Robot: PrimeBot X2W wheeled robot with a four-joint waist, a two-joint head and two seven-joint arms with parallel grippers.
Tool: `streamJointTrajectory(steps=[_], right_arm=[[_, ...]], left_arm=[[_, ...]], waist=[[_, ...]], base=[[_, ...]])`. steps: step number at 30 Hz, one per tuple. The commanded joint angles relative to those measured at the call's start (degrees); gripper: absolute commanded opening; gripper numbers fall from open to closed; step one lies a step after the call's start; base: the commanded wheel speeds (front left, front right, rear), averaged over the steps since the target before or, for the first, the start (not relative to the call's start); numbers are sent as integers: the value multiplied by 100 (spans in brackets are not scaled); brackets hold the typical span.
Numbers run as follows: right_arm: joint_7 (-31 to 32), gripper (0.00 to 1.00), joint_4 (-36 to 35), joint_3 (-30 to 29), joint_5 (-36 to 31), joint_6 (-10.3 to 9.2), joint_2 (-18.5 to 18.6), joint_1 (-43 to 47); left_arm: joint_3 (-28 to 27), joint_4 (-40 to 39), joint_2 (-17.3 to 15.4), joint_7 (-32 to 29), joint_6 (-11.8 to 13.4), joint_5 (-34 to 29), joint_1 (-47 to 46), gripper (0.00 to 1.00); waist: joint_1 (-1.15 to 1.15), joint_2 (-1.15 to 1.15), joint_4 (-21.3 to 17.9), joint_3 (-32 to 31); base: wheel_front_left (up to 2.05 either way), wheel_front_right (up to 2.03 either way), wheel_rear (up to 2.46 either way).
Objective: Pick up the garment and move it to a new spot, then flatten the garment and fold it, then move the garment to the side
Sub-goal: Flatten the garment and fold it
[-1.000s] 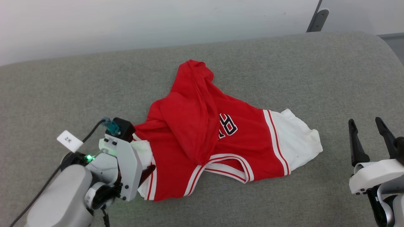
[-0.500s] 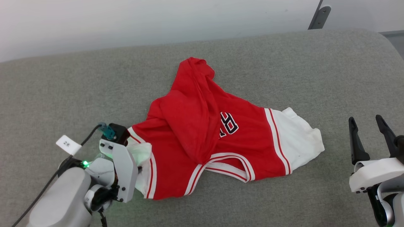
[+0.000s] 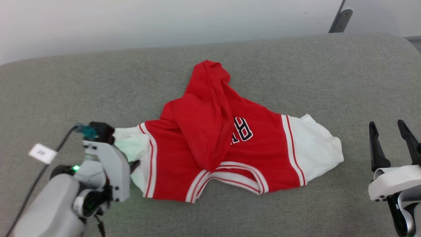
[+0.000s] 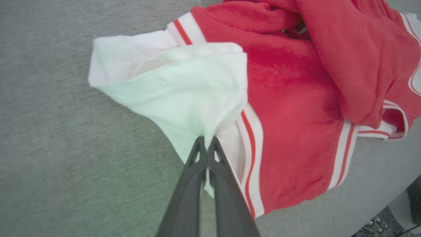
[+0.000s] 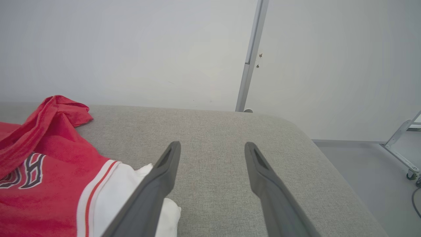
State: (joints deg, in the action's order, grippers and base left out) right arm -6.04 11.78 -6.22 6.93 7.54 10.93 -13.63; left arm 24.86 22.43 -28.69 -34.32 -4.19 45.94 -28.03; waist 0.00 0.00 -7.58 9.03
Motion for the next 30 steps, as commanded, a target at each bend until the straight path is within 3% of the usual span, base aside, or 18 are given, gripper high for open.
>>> streamJointTrajectory(steps=[1, 8, 14, 17, 18, 19, 30], right_arm=[[13, 100, -21, -29, -32, -10, -9, 58], [40, 100, -42, -77, -14, -10, -36, 126], [77, 100, -68, -68, 22, -10, -4, 122], [93, 100, -91, -41, 28, -10, 2, 119], [92, 100, -97, -30, 25, -10, 4, 115], [90, 100, -102, -22, 23, -10, 5, 109], [-65, 100, -245, 119, 2, -10, 8, 24]], left_arm=[[-130, -84, -89, 68, 90, 97, 158, 0], [-667, -530, -264, 372, 318, 514, 703, 0], [-802, -729, -306, 553, 374, 600, 1065, 3], [-772, -761, -328, 662, 361, 514, 1186, 49], [-755, -761, -349, 701, 350, 470, 1198, 79], [-734, -758, -358, 729, 334, 437, 1204, 100], [-498, -966, -595, 186, 418, 216, 717, 100]], waist=[[0, 0, 61, -30], [0, 0, 252, -83], [0, 0, 360, -82], [0, 0, 408, -76], [0, 0, 419, -75], [0, 0, 429, -75], [0, 0, 392, -137]], base=[[0, 0, 0], [0, 0, 0], [0, 0, 0], [0, 0, 0], [0, 0, 0], [0, 0, 0], [0, 0, 0]])
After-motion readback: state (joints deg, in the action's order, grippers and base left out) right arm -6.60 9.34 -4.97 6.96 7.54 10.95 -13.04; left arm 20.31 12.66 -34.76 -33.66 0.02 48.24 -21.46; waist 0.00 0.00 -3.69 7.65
